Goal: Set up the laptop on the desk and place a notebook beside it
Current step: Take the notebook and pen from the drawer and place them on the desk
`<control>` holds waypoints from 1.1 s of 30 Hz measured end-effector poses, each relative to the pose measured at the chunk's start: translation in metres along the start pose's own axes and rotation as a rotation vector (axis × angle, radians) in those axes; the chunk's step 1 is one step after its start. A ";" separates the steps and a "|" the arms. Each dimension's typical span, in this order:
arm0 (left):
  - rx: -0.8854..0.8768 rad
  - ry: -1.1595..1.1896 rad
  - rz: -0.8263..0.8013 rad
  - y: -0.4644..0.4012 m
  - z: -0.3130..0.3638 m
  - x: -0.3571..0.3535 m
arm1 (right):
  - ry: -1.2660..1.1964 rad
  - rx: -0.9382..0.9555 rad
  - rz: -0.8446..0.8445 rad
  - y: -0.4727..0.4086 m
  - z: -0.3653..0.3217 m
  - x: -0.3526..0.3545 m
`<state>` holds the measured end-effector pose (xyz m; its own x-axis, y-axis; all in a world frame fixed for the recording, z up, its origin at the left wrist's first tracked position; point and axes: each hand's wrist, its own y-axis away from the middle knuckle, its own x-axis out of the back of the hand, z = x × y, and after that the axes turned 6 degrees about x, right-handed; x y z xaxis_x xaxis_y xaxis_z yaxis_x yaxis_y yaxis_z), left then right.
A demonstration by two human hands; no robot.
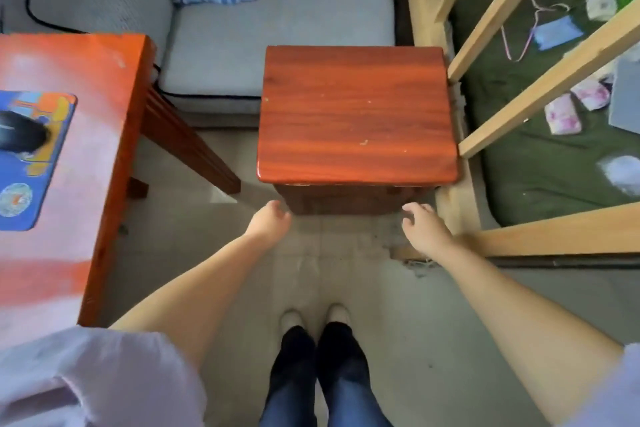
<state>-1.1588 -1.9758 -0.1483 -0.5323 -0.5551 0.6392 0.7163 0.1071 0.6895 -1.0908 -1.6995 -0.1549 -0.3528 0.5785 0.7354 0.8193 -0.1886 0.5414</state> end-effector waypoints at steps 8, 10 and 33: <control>0.082 0.170 0.042 -0.082 -0.007 -0.042 | -0.327 -0.310 0.235 -0.075 0.038 -0.018; 0.074 0.217 0.086 -0.097 -0.010 -0.052 | -0.357 -0.389 0.344 -0.089 0.040 -0.023; 0.320 1.218 0.023 -0.091 -0.014 -0.071 | -1.676 -0.550 0.319 -0.078 0.027 -0.057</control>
<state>-1.1800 -1.9578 -0.2607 0.3615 -0.9314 0.0416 0.4876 0.2270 0.8430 -1.1226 -1.6959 -0.2504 0.8481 0.5114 -0.1386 0.4046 -0.4560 0.7927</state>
